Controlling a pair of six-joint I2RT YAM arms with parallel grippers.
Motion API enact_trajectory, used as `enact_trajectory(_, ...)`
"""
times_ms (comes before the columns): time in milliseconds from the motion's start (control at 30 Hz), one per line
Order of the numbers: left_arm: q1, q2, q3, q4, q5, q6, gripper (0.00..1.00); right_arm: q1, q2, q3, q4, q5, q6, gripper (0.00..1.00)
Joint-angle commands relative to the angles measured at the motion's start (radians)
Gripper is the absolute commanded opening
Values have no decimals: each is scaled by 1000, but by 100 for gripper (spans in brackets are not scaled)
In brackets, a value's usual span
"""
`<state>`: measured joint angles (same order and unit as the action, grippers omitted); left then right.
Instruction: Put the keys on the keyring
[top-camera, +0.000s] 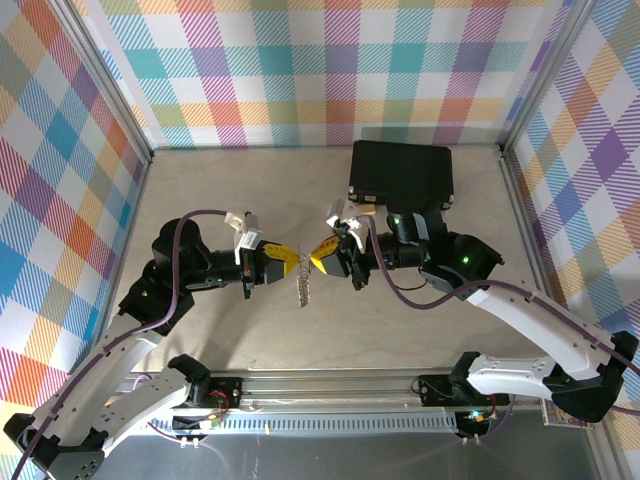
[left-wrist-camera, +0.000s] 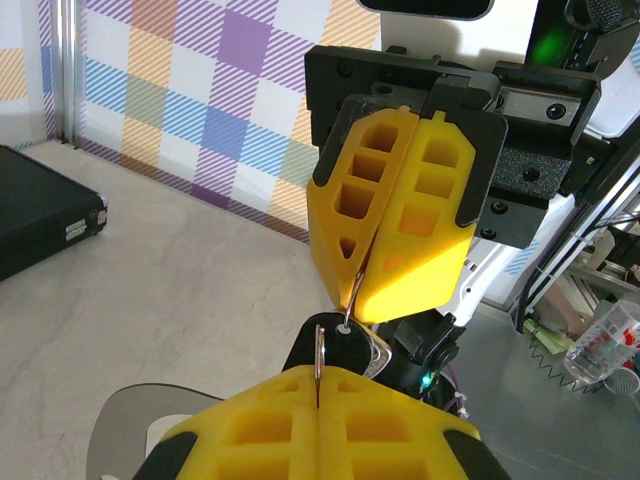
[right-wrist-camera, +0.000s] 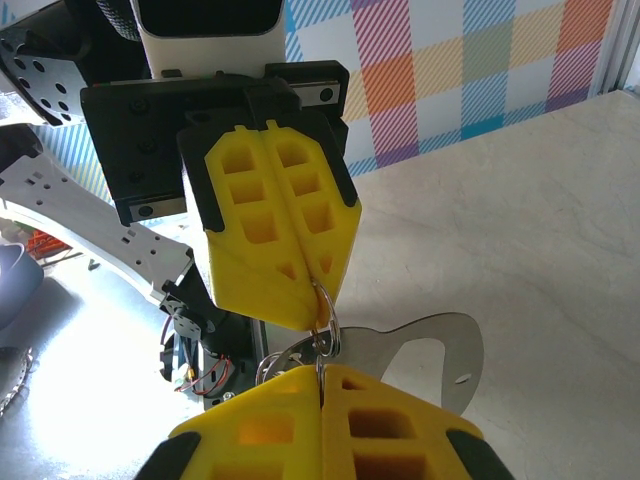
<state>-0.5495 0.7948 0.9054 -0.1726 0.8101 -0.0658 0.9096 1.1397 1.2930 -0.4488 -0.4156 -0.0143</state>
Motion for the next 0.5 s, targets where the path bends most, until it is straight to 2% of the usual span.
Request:
enact_trajectory(0,-8,-16,4,53,15,8,0,5,7,0,35,-9,4,0)
enact_trajectory(467,-9,-12,-1,61,14,6,0,6,18,2,40,-8,3,0)
